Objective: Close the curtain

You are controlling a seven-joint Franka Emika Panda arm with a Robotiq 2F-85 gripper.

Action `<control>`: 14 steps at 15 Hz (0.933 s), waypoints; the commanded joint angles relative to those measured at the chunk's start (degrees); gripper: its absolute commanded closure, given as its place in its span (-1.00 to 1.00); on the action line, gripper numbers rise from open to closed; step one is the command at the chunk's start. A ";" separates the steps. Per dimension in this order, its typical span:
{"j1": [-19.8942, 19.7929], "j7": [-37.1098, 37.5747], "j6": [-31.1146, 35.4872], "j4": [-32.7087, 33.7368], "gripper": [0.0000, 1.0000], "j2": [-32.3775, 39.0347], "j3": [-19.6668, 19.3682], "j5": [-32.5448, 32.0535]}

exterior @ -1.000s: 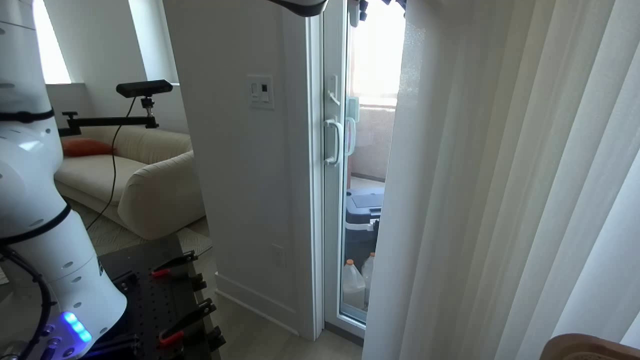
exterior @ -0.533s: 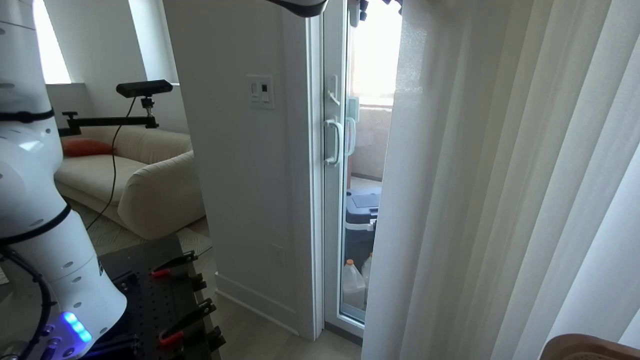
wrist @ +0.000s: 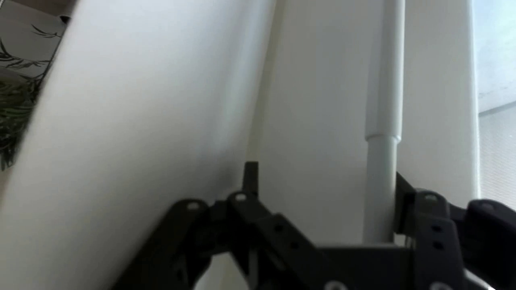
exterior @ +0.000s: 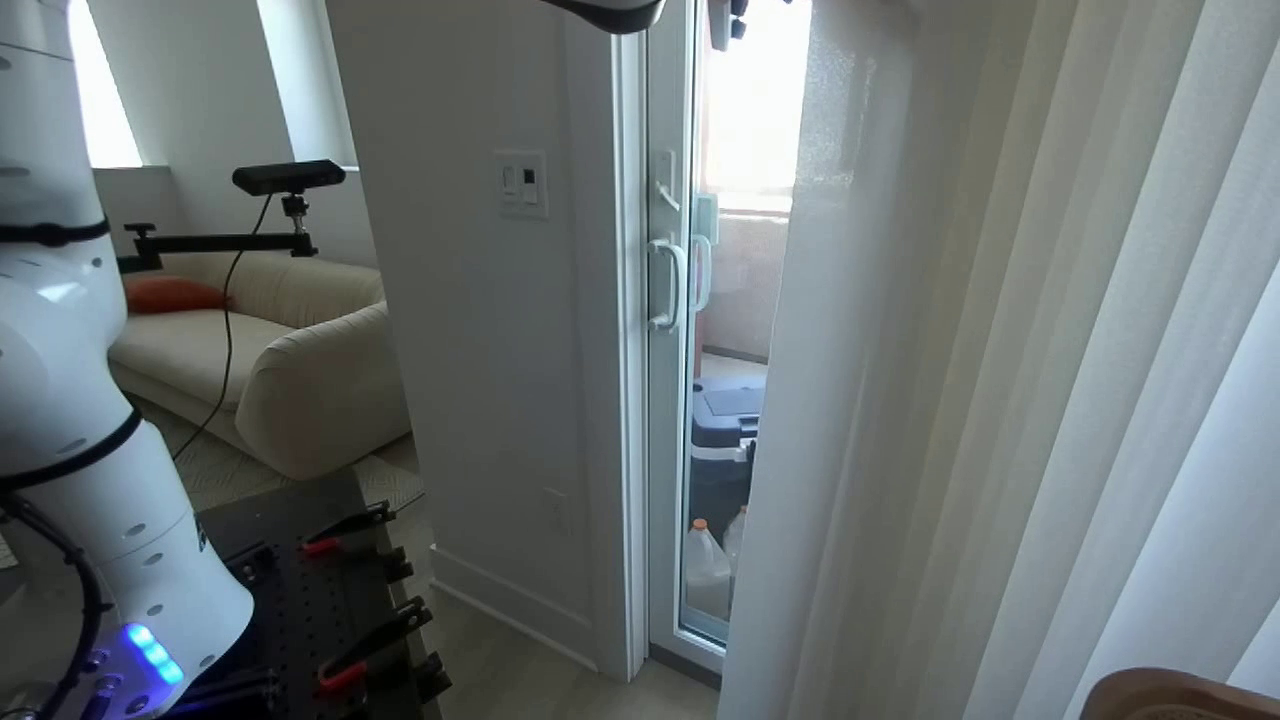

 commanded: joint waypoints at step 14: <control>0.91 8.30 -2.06 -2.91 0.92 -2.69 -0.73 -5.54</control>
